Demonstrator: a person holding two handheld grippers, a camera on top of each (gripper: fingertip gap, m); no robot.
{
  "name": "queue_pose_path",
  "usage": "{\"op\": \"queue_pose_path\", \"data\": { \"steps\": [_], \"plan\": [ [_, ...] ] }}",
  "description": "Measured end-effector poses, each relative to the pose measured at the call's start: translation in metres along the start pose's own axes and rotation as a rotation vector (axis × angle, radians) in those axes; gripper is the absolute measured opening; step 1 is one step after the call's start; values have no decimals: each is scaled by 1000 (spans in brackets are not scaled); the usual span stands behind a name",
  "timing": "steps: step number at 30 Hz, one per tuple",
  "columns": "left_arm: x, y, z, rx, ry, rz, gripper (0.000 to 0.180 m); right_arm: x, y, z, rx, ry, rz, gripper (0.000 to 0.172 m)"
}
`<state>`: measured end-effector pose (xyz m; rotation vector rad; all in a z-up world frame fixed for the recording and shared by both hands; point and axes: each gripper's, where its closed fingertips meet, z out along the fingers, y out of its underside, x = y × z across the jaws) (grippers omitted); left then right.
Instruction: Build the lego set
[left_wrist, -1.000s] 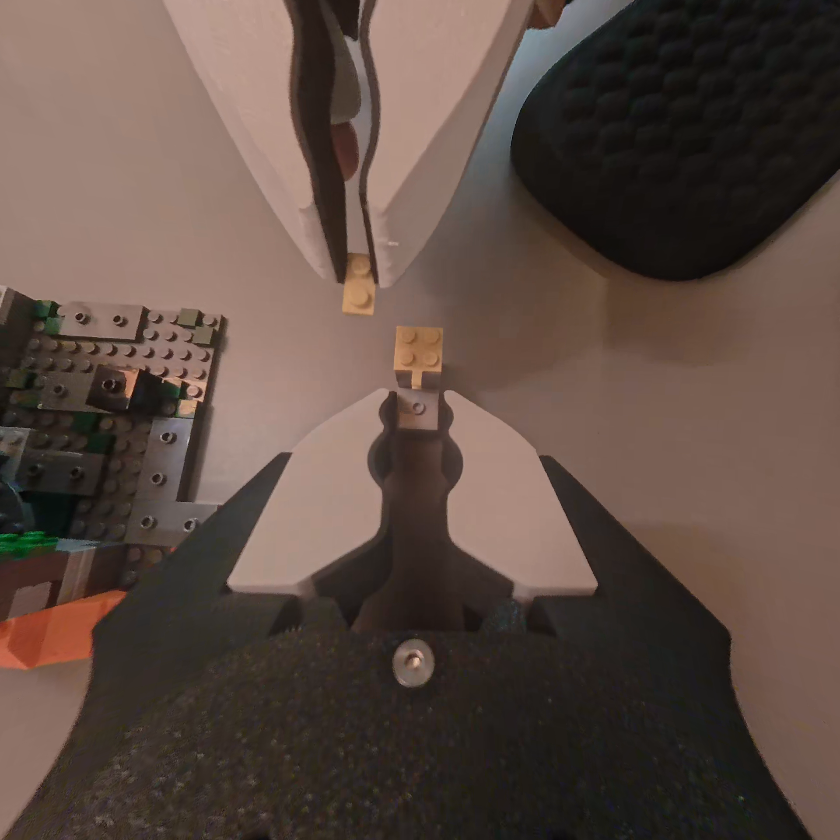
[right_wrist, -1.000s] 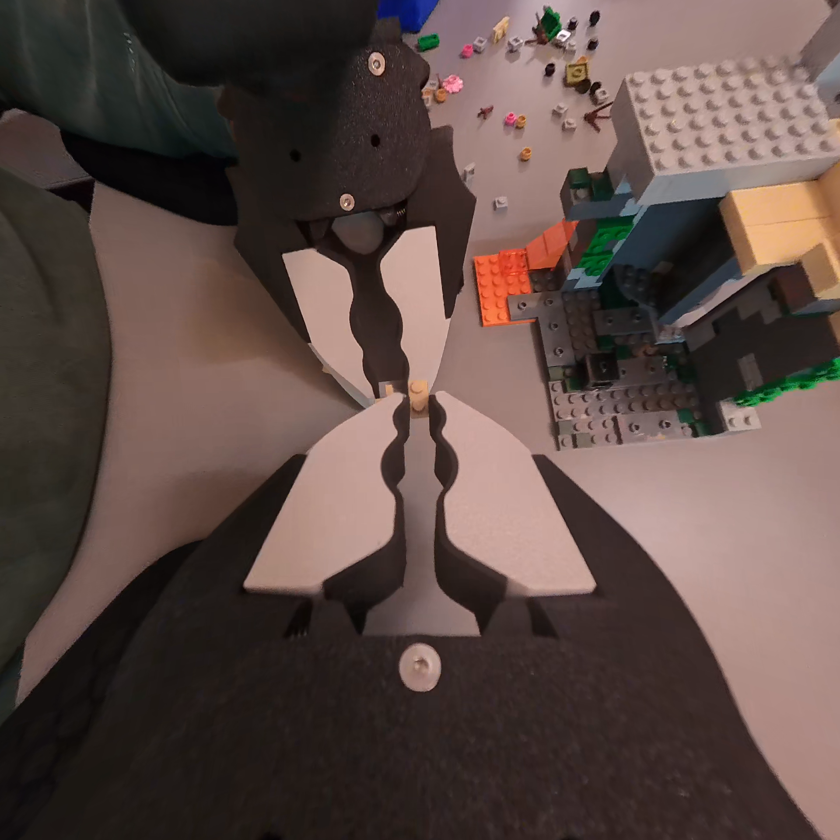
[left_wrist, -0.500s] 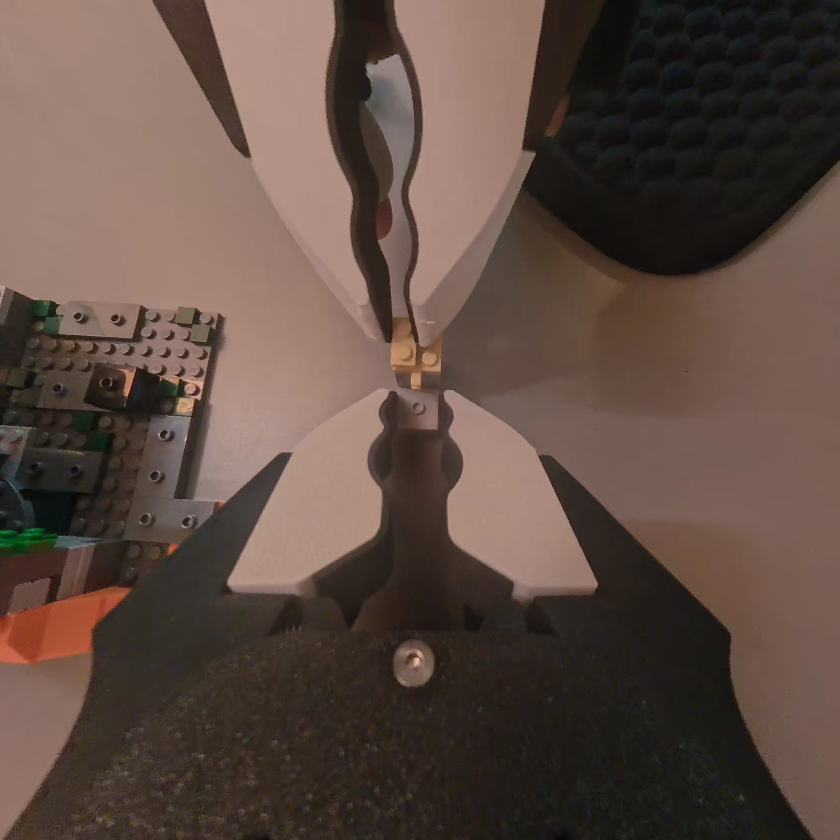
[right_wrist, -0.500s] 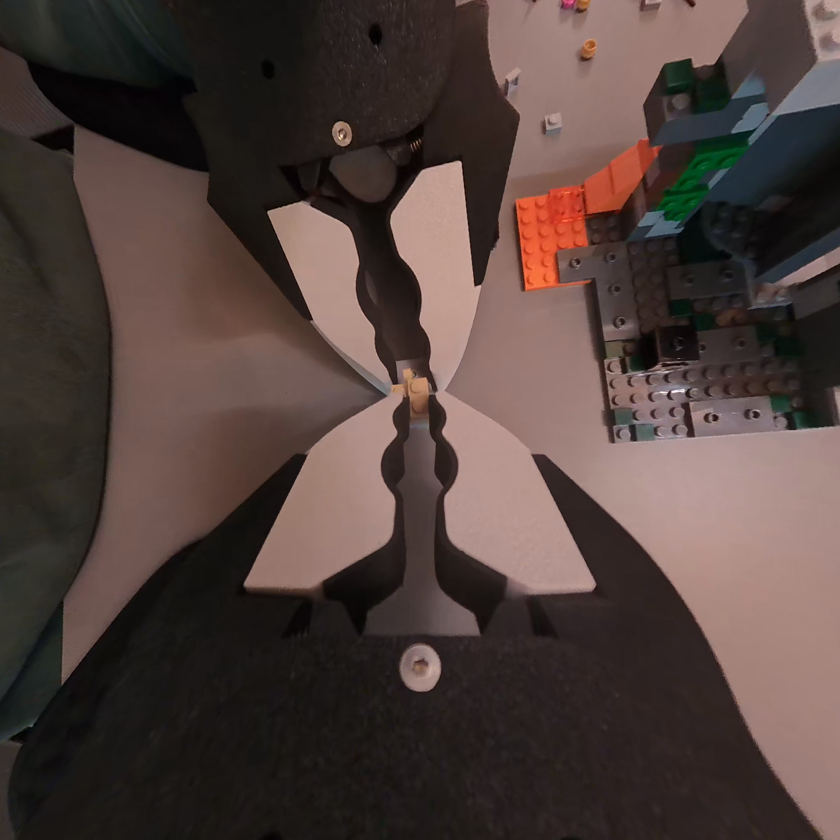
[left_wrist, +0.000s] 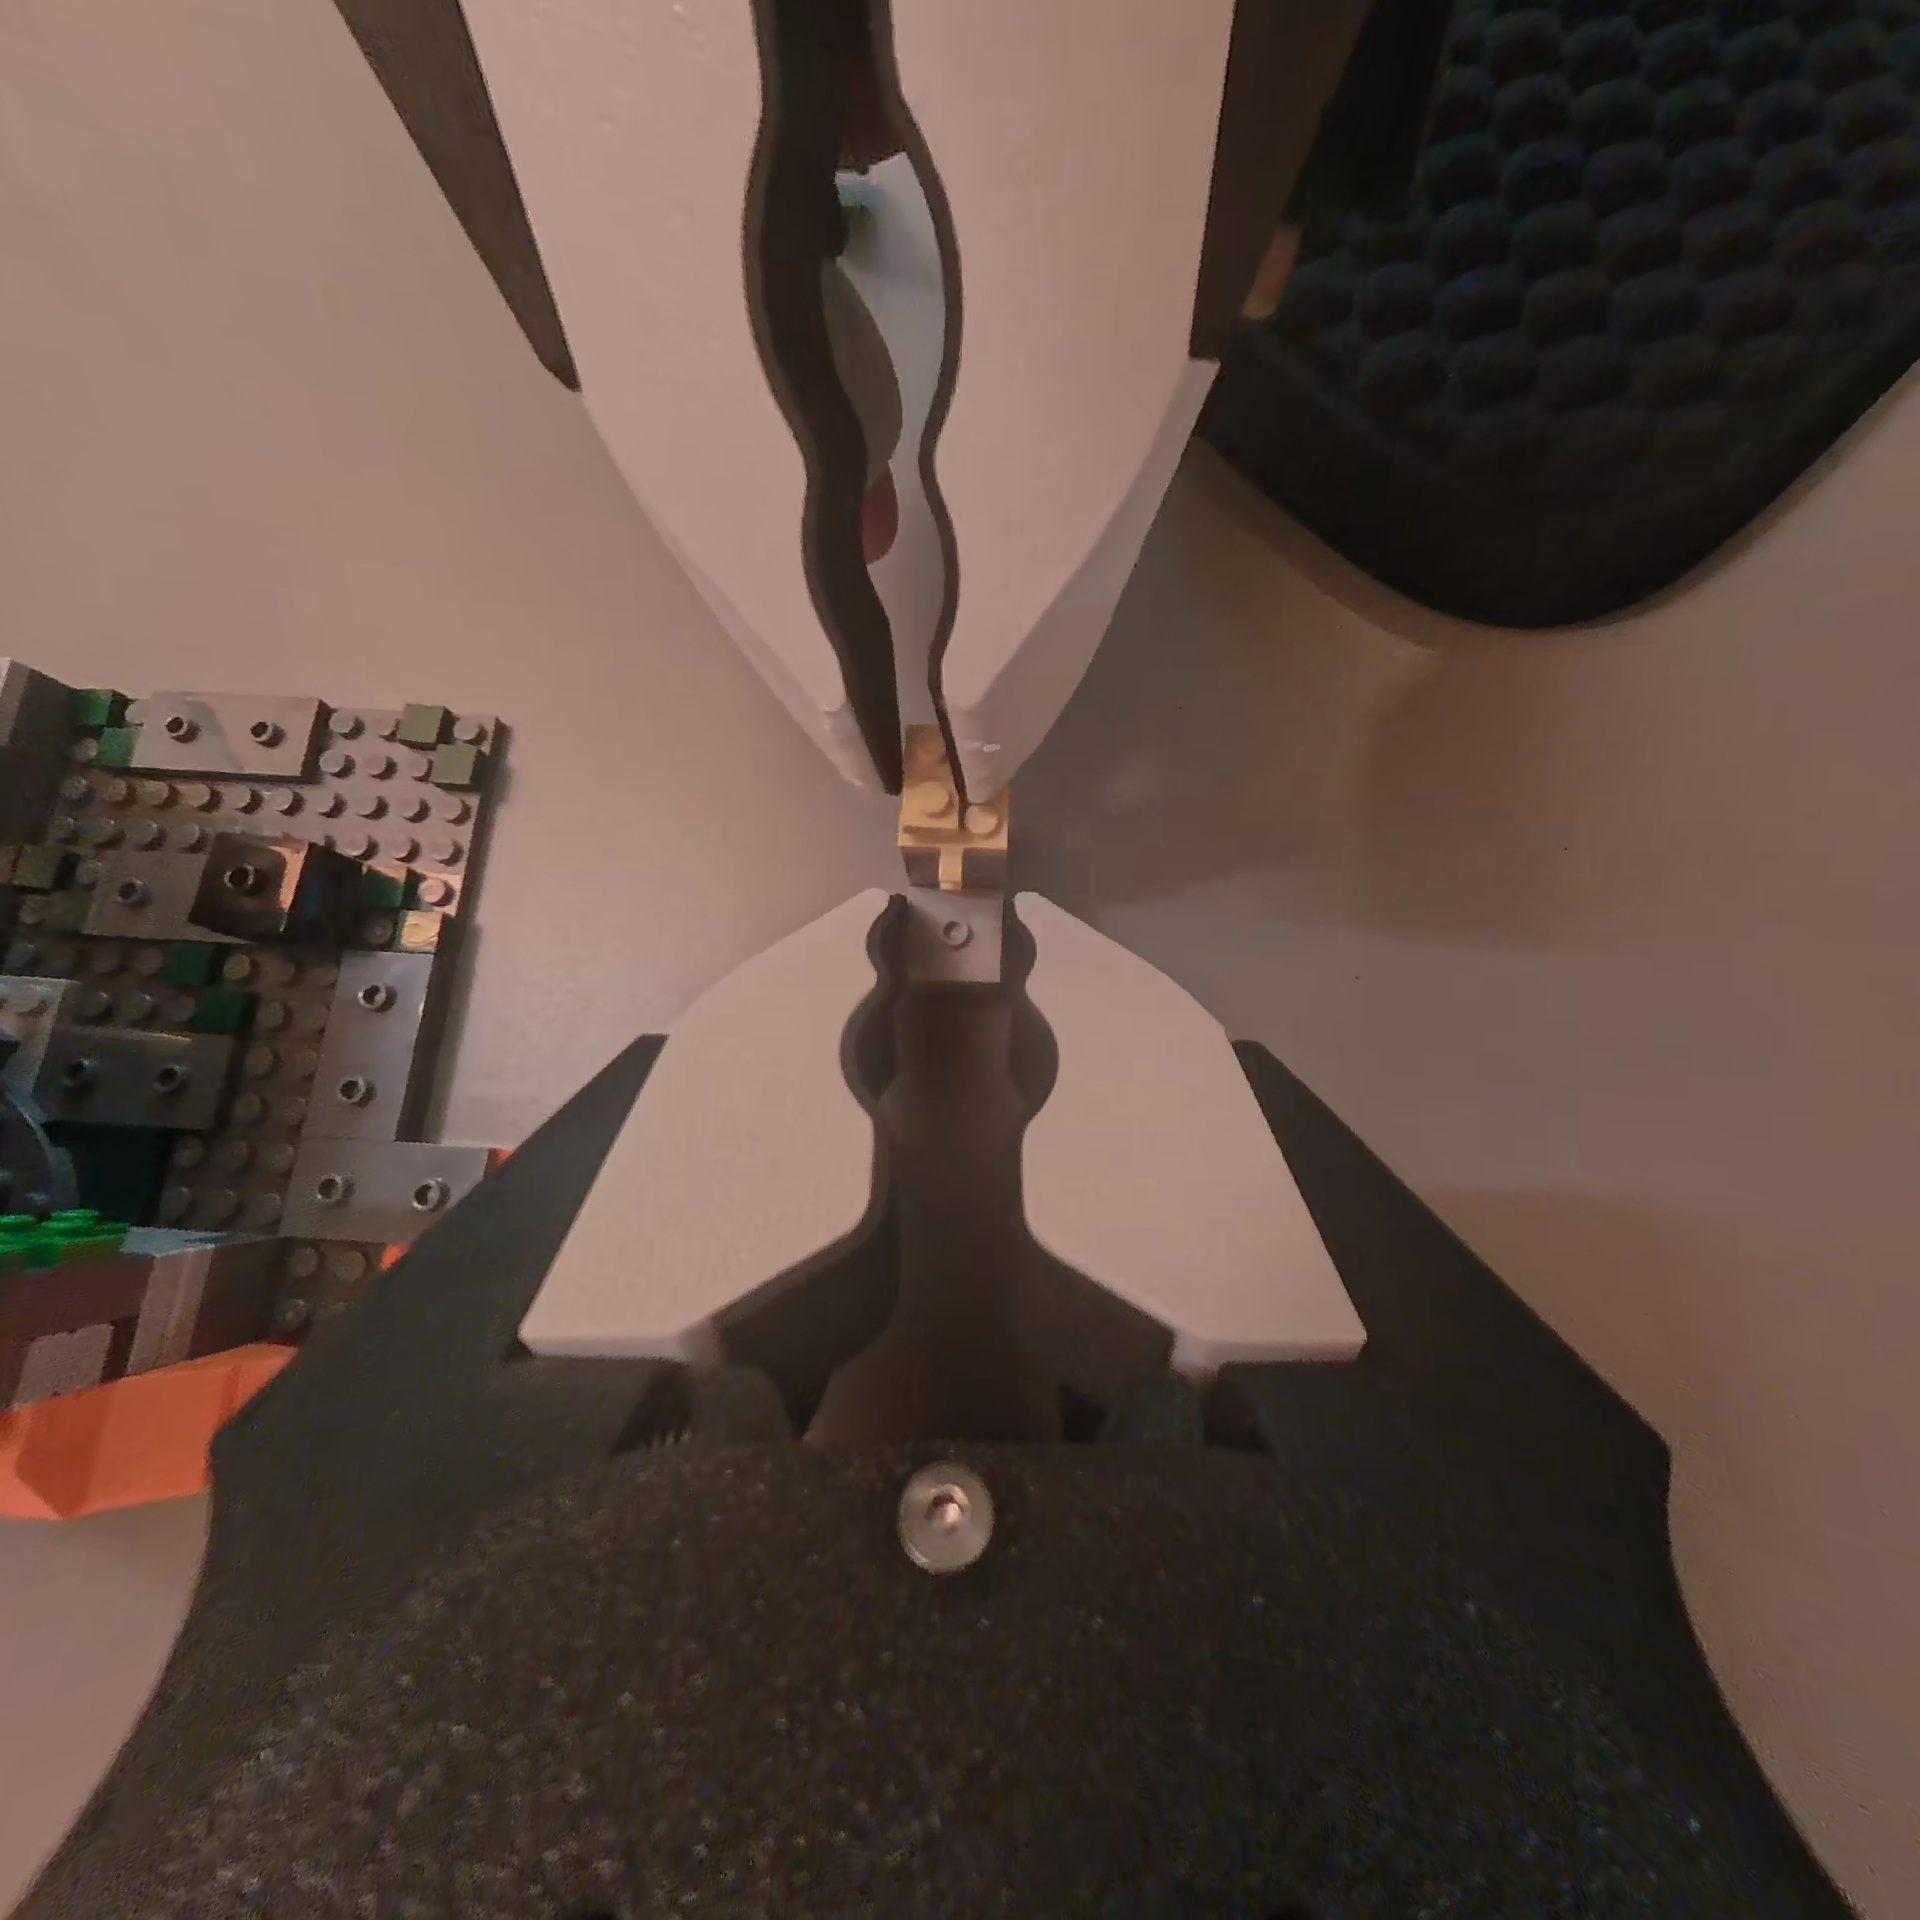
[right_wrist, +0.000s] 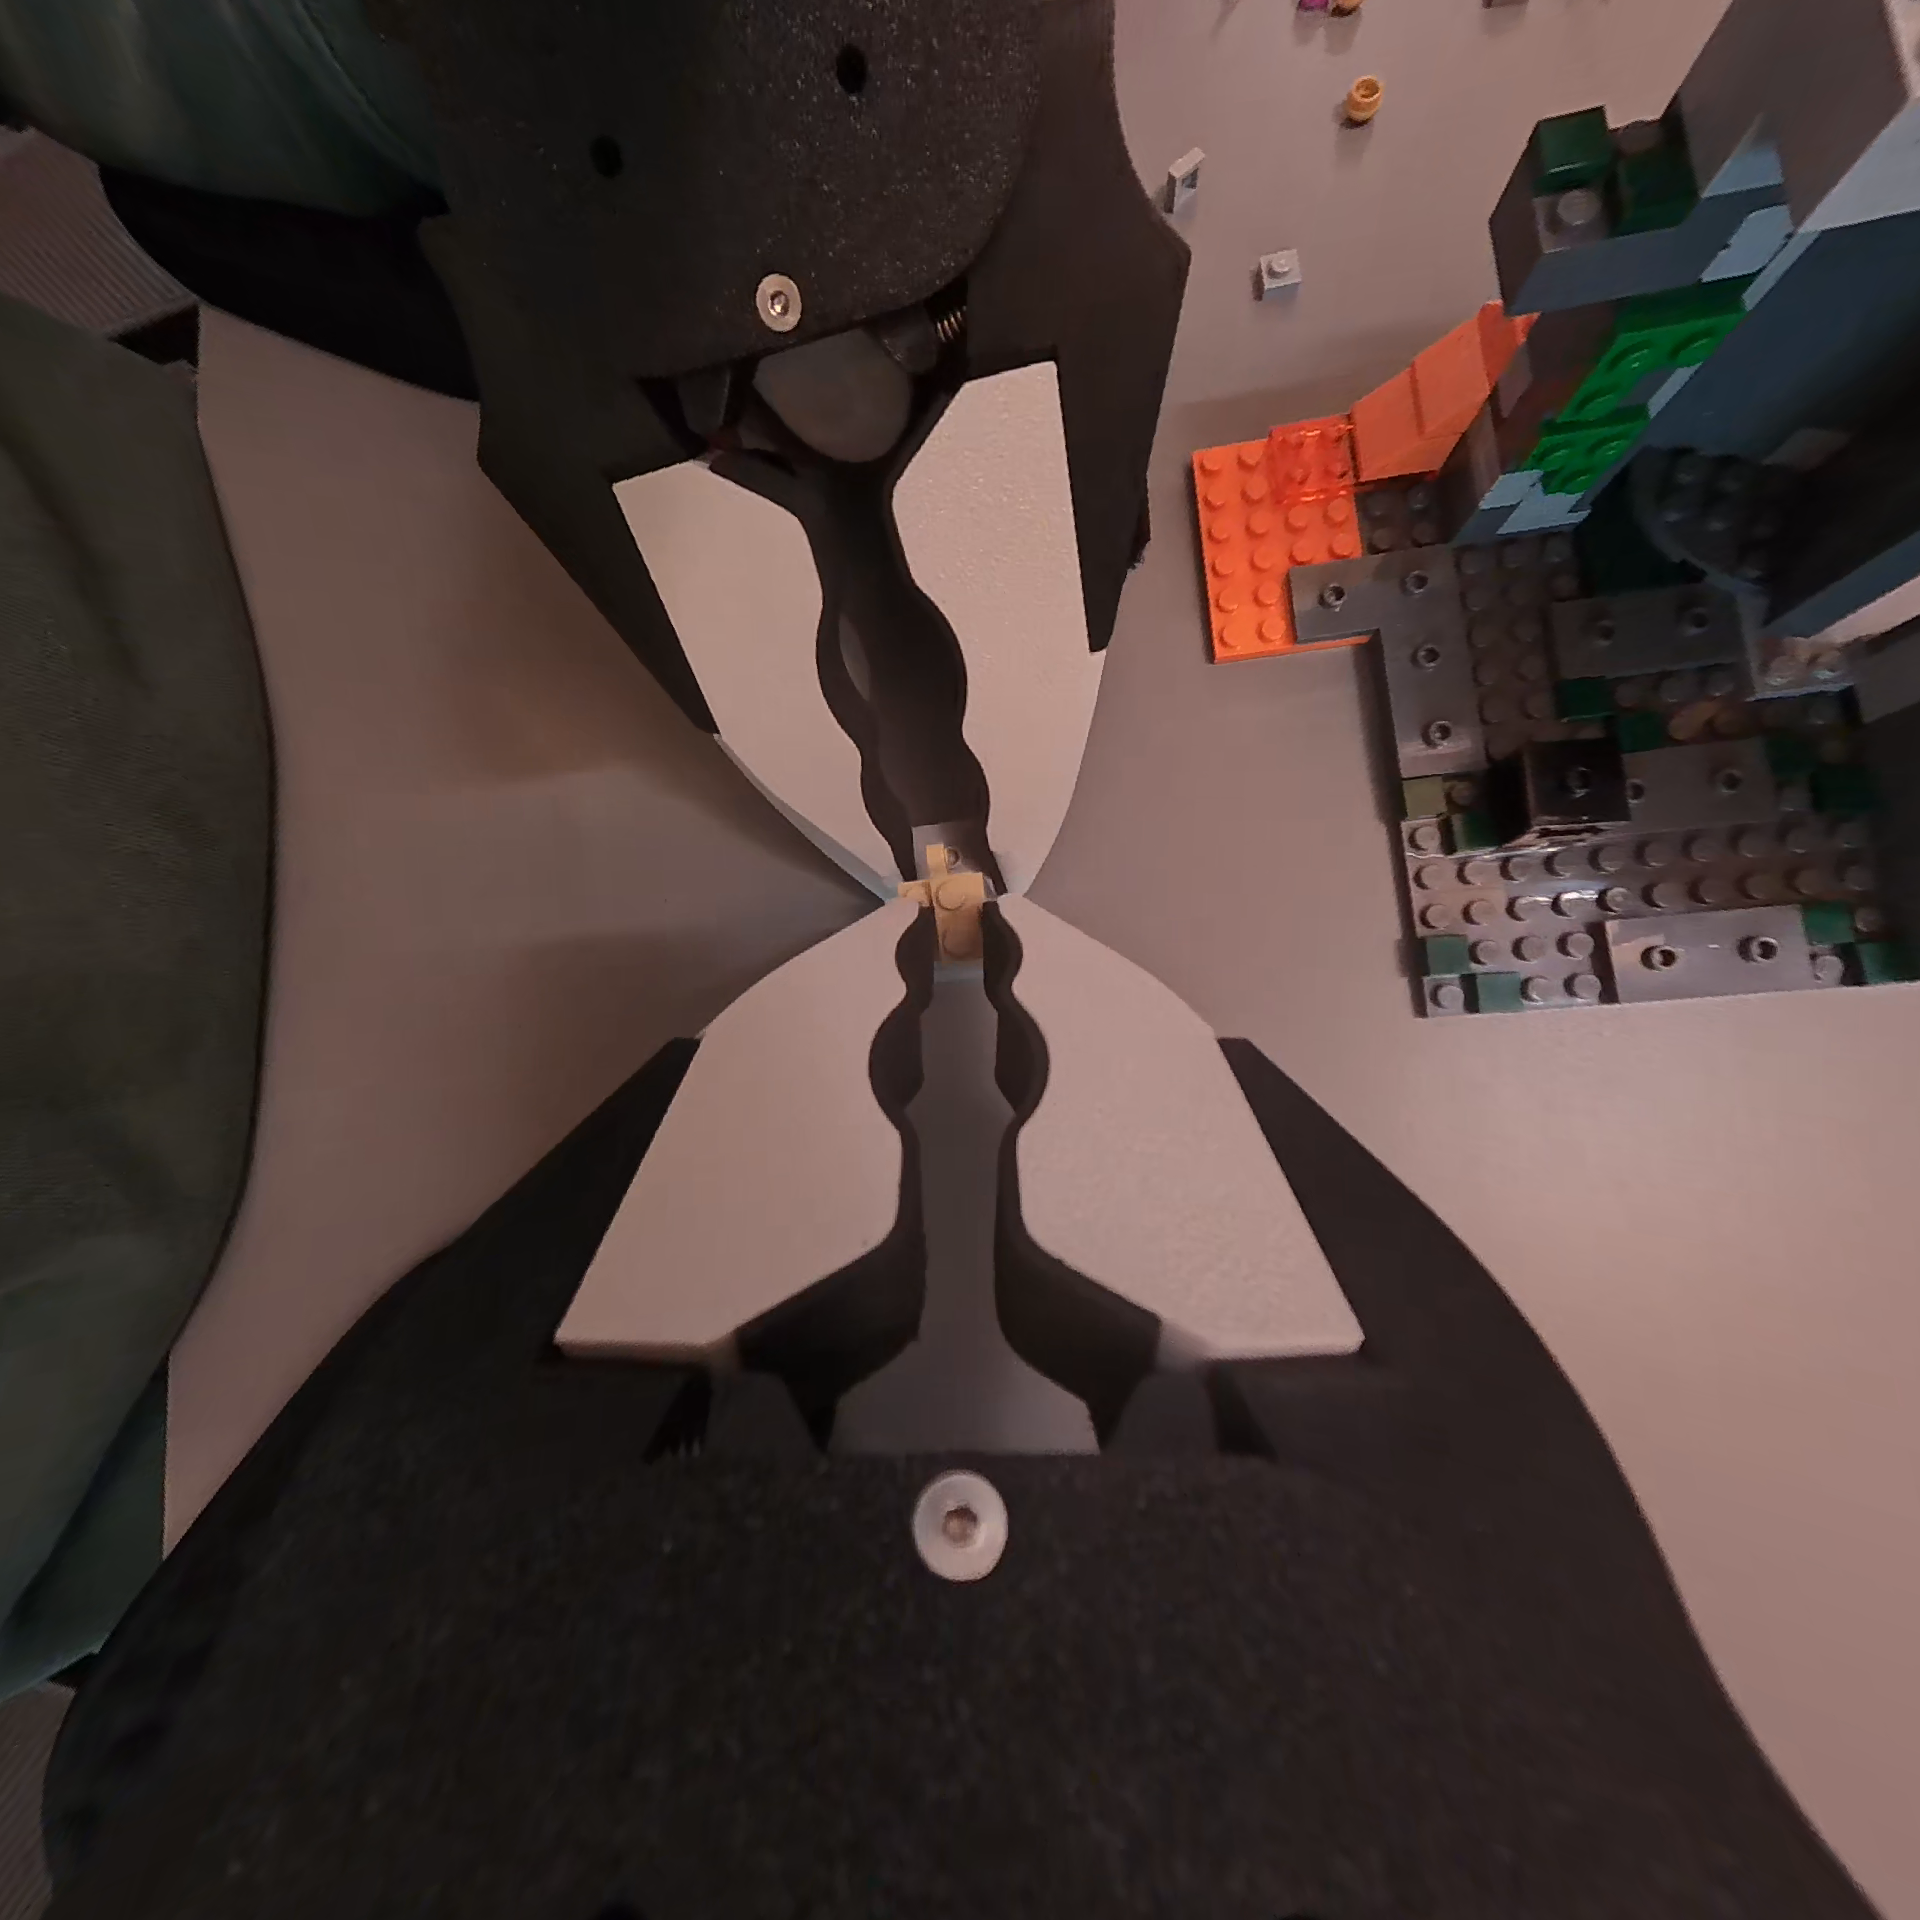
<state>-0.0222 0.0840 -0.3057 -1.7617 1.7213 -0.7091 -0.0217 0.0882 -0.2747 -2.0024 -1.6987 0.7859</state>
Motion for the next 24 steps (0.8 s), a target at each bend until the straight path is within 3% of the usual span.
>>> {"op": "queue_pose_path", "data": {
  "steps": [24],
  "plan": [
    [5, -1, 0, 9, 27, 13, 16, -2, -5, -8, 73, -60, 73, 13]
  ]
}}
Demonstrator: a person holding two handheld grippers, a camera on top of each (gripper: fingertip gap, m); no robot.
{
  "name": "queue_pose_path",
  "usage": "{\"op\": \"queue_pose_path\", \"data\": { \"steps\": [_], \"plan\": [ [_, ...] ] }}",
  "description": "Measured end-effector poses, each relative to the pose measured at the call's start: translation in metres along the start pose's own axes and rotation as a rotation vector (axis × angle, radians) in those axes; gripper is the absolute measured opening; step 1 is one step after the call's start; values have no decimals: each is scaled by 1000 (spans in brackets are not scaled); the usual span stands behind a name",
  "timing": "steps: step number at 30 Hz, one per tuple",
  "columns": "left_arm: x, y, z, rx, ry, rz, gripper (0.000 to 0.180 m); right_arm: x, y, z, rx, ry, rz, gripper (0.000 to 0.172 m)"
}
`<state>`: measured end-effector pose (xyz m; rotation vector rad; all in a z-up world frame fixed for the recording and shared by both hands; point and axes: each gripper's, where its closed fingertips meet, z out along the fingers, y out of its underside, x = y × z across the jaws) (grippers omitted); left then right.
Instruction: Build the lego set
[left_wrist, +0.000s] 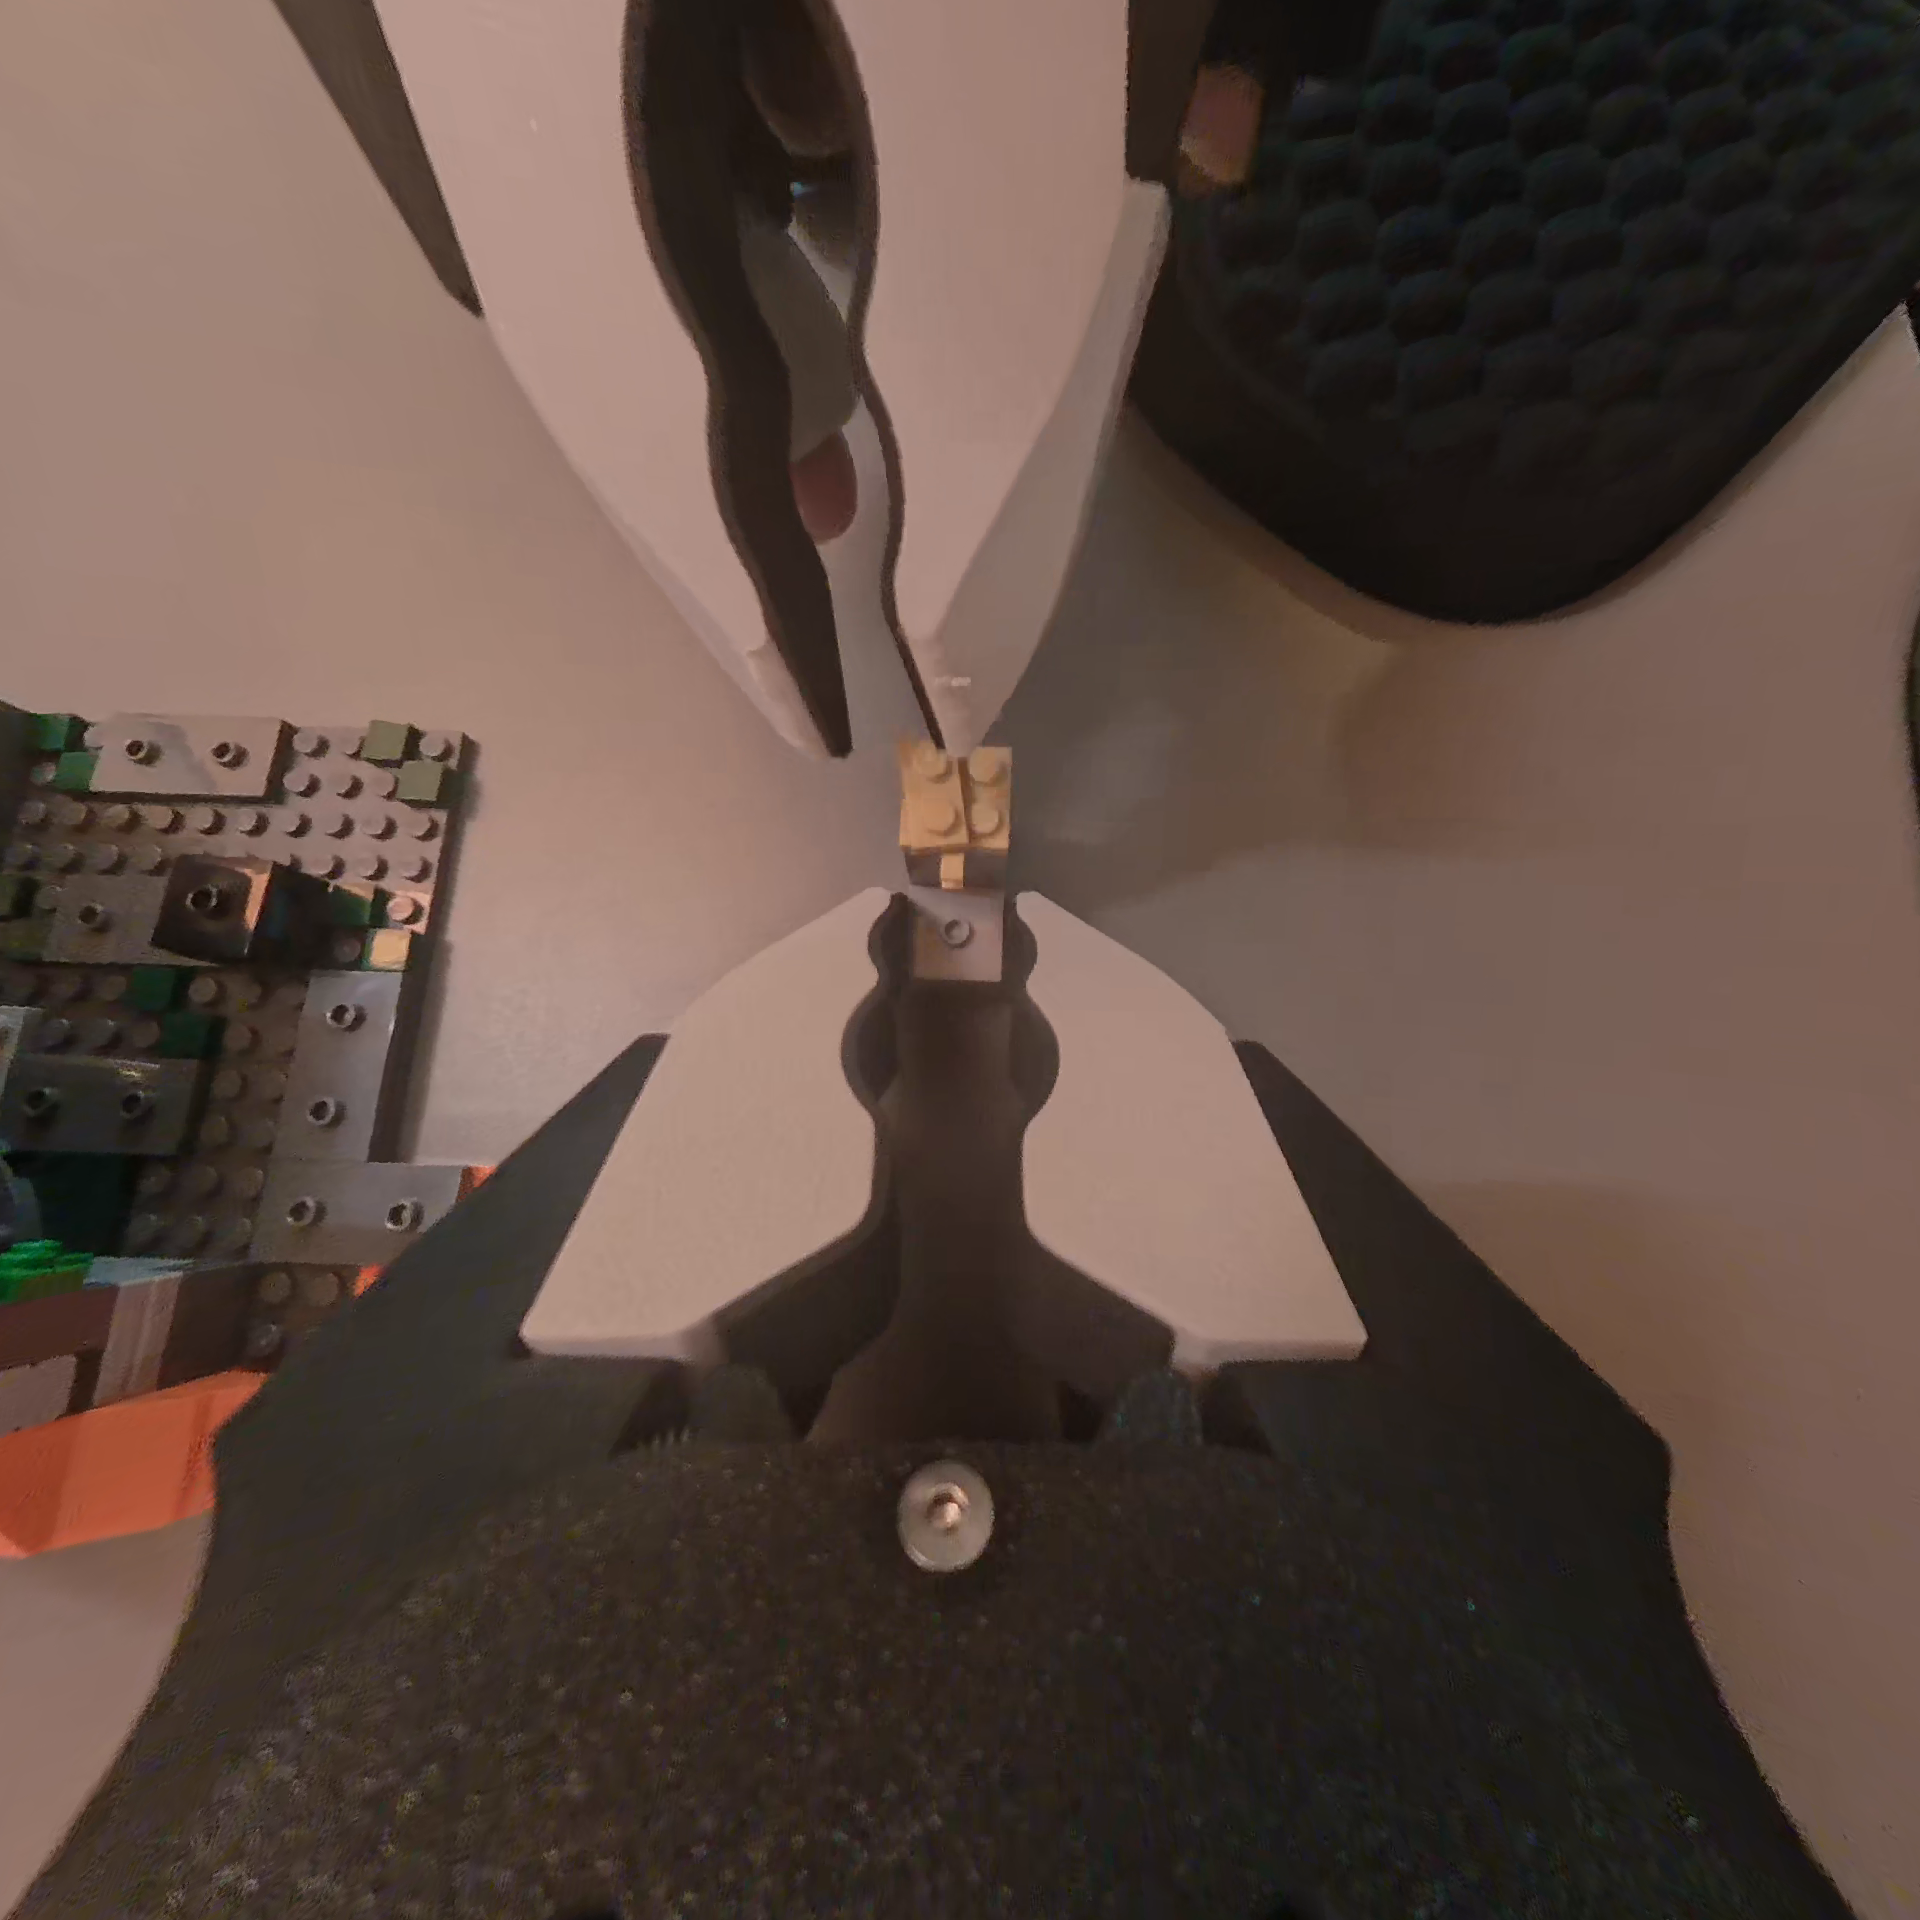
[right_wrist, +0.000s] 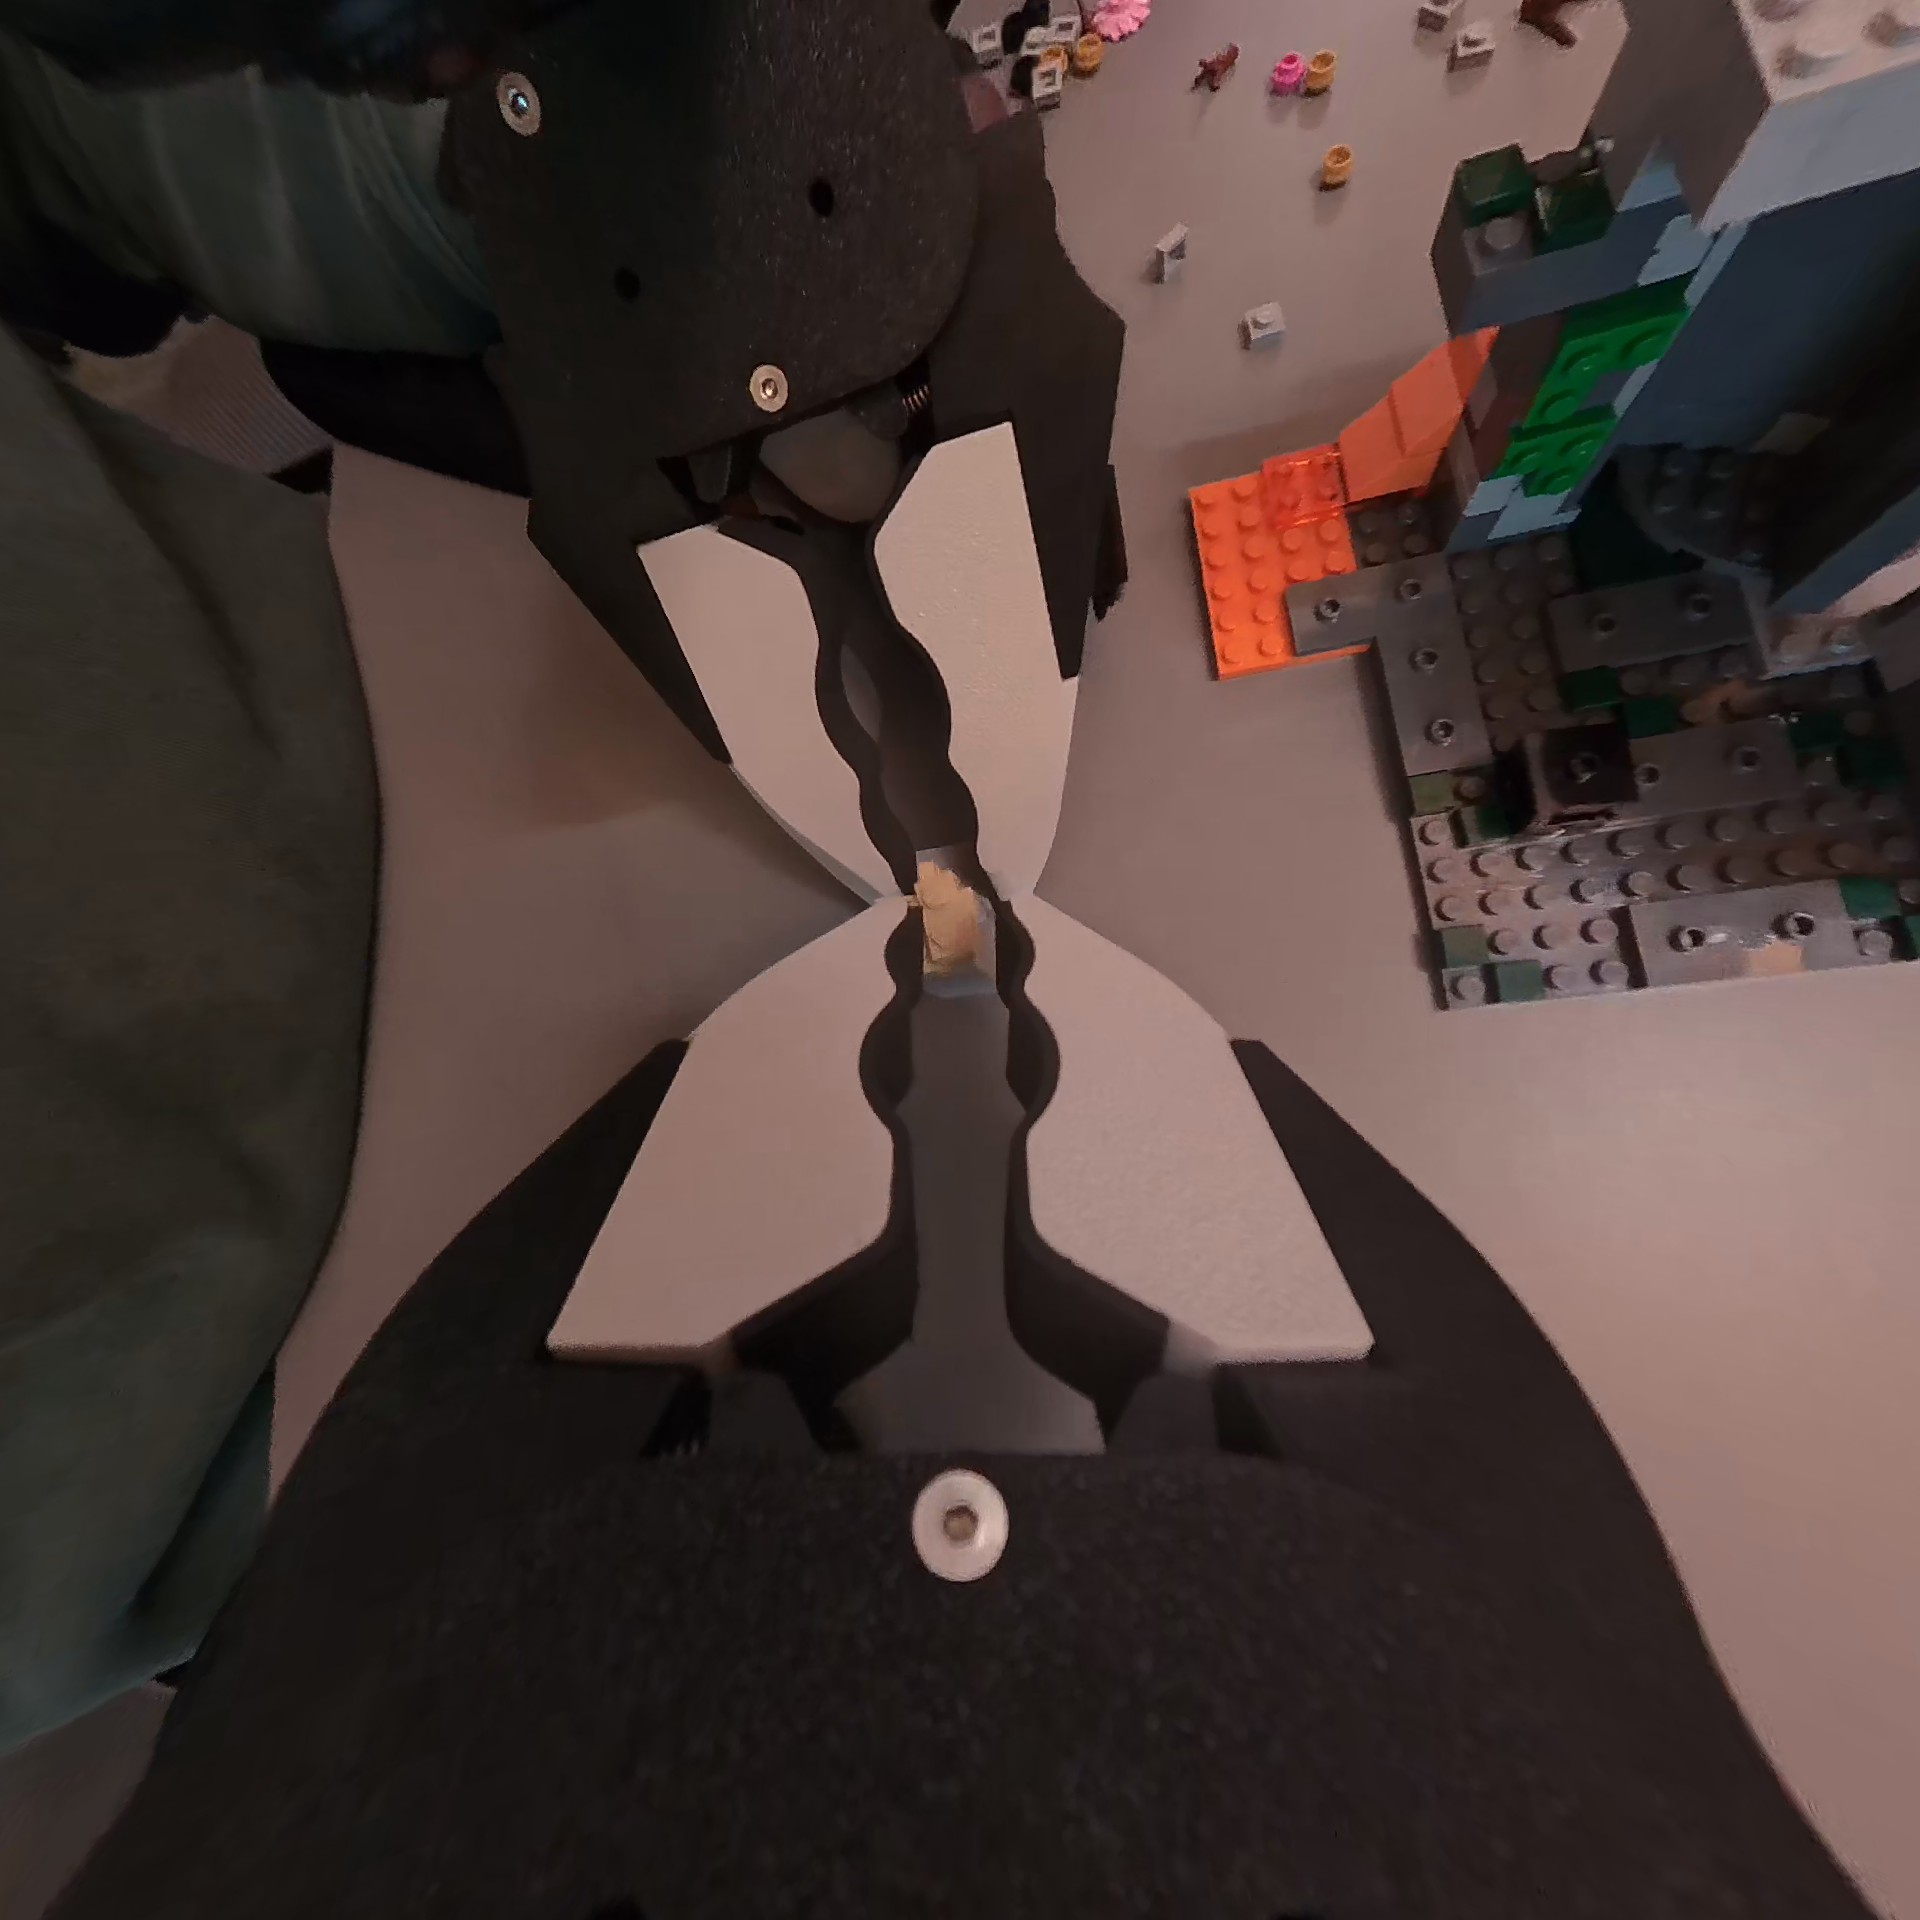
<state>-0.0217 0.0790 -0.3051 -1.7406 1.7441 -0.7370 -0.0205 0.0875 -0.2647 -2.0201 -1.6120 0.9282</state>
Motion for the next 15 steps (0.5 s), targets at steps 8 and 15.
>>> {"op": "queue_pose_path", "data": {
  "steps": [8, 15],
  "plan": [
    [0, 0, 0, -8, -6, 6, 16, -1, 2, 1, 17, 17, -7, 12],
    [0, 1, 0, -7, -6, 6, 16, 0, 5, 5, -3, 14, 27, 6]
  ]
}}
